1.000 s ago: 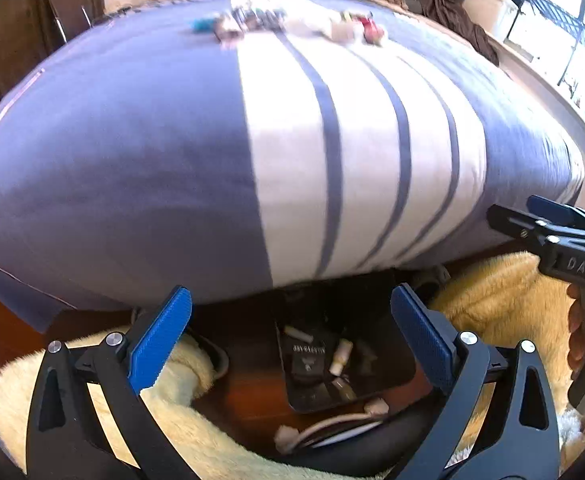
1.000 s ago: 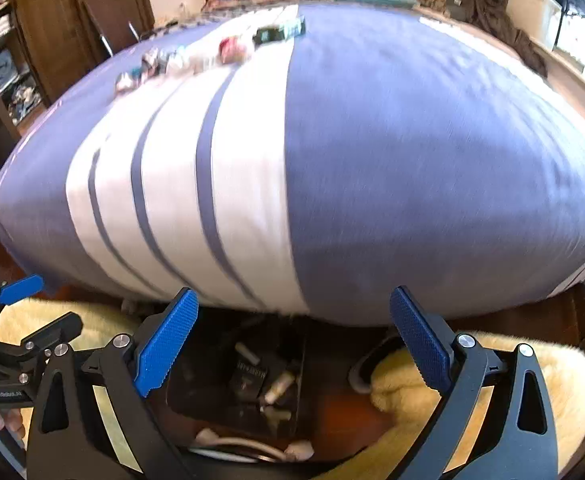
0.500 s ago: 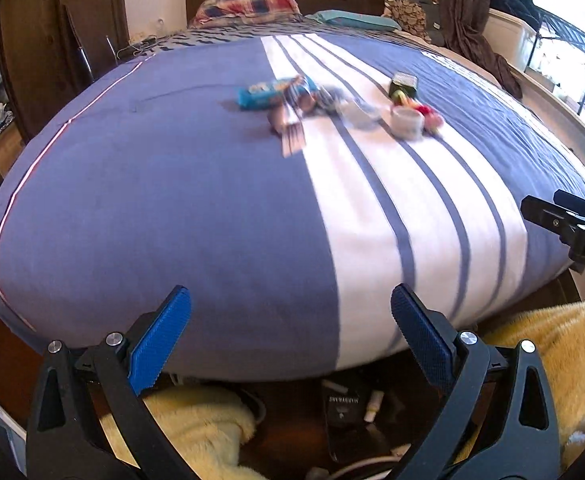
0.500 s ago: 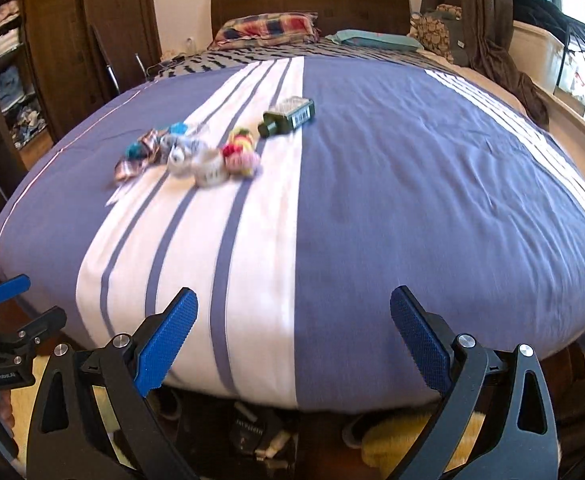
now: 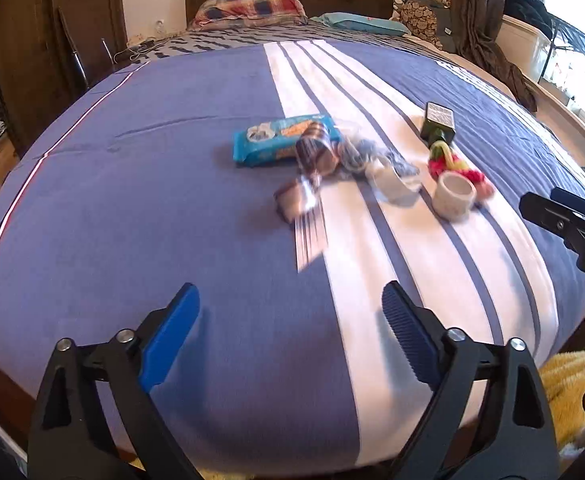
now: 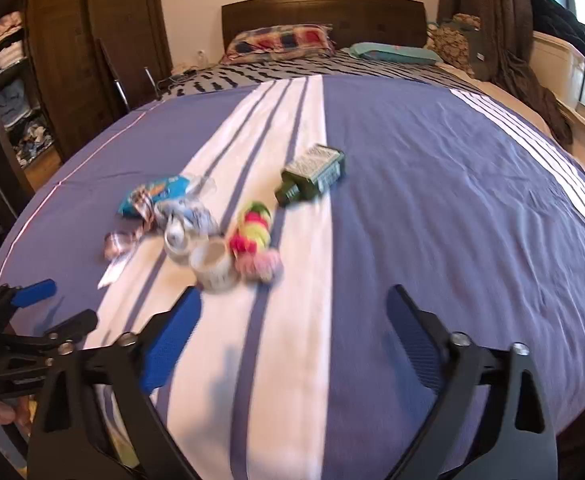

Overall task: Collect trash
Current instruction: 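Grasp the striped ribbon with the left tool while the right tool grasps the fuzzy toy, then carry the ribbon and fuzzy toy down toward the floor bin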

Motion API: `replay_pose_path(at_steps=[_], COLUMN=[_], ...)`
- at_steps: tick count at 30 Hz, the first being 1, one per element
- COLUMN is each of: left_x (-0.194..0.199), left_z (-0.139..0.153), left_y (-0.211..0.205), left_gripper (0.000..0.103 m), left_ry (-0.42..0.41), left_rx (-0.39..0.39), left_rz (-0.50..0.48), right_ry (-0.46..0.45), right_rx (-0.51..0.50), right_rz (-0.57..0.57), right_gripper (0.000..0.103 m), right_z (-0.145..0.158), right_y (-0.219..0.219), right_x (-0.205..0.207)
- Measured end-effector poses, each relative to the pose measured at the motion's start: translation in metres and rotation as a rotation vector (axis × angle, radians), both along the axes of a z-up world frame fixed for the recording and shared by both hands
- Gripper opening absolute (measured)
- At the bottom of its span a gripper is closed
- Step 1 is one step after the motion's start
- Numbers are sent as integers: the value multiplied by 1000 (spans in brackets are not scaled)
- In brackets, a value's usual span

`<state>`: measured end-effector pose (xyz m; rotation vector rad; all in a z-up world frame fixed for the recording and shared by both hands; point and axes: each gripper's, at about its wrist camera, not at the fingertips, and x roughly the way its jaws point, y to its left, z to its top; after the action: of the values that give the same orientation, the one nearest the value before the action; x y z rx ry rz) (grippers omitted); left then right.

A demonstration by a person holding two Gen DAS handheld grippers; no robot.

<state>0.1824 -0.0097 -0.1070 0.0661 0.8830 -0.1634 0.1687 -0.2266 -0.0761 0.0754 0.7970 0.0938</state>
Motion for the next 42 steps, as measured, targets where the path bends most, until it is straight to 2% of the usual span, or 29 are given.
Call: replay_pose_path(at_steps=[4,6,11,23,25,26,27,28,31,36,42], left_x=[22,31,49,76,77,77,77,77,74,60,32], left_z=[1,1,-4,-13,-14,-14,-14,-13,-11,-5,29], left_y=[-3,-6,-11,-9,-9,-9,-8,-7,-5,-5,-12], left_gripper=[75,74,71,51,45,35,25,21,7,3,2], left_ry=[-2,-5,9,15,10,9,8,10,14,5,-75], left_rx=[-8,-8,-3,-8,-2,0,-1,-6,-8,-13,-20], left_rz=[3,-2,-4,-8,-12,-11,-8,-6,-8,-13,-28], right_ry=[20,29,51,111,113,114,113,112,108,69,9], right_rx=[12,16,24,69,60,55,51,50,41,38,39], right_rz=[21,32,62,90,87,89,90,97,118,108,100], right_gripper=[60,55,54,52,52,51,44,32,29,26,26], right_z=[-4,-7,-16,-33,-33,-32,-32,-32,-30,-20,8], right_y=[3,5,9,18,20,21,22,23,28,25,17], right_x=[25,35,51,86,90,92,93,93,91,77,59])
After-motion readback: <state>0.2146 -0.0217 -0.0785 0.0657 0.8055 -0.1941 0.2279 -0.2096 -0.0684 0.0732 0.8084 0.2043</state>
